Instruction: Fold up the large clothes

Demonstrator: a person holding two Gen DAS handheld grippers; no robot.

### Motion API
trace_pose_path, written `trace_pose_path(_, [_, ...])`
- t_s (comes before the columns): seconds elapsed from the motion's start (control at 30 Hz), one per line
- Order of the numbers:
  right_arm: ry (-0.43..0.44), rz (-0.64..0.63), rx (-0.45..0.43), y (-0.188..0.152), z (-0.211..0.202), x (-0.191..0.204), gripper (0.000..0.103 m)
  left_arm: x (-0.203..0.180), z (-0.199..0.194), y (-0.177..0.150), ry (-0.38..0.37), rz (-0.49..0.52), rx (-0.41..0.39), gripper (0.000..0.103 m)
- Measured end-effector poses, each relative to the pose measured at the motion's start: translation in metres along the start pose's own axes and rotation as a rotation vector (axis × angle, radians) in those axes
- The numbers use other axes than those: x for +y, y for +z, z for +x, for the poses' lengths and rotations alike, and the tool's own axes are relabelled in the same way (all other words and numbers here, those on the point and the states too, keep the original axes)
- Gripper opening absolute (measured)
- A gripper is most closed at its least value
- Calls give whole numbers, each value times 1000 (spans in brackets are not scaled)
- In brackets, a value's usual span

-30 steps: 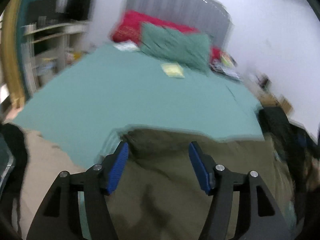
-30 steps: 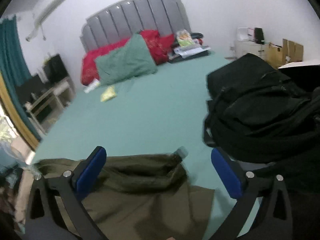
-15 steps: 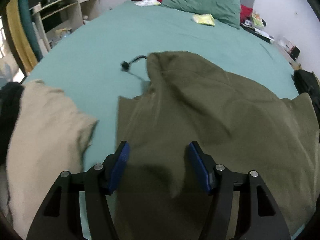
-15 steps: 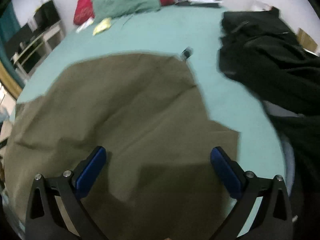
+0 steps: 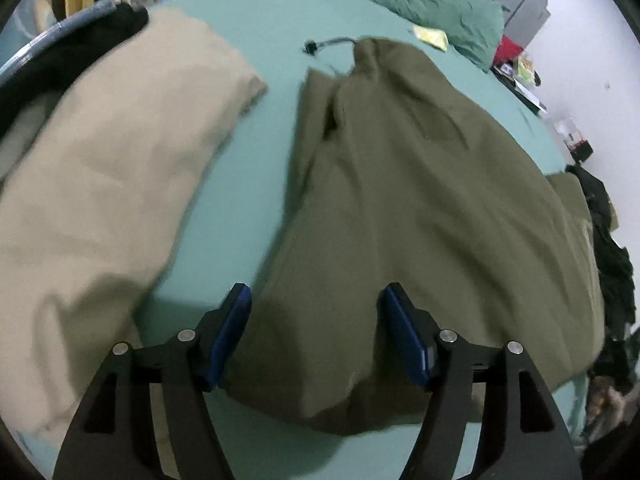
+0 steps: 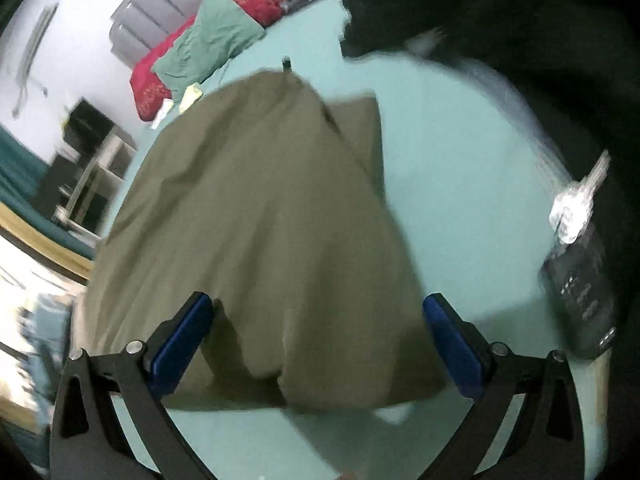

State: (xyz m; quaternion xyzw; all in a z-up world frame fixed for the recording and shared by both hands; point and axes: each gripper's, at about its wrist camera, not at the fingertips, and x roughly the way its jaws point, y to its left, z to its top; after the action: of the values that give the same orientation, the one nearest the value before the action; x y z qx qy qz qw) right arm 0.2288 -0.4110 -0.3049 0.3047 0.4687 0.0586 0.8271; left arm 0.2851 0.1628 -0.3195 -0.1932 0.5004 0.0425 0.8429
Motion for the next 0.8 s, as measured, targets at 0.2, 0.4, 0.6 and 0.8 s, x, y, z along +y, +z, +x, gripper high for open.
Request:
trace_pose_path(0.2, [133,86,-5,-15,9,-1,46,-16,9,-5,-26,73,20,21])
trace_pose_path(0.4, [140,27,-71,-14,-26,16,17,-38,-27,-16,2,123,-43,12])
trace_pose_path(0.6, [86,-18,-145,-28,-89,17,14,-47,-72,-53,-38,116,-32,11])
trace_pose_path(0.8, [-18,31,-109,-76,-116,-20,14,-49,-95,-111,-23,122,21,12])
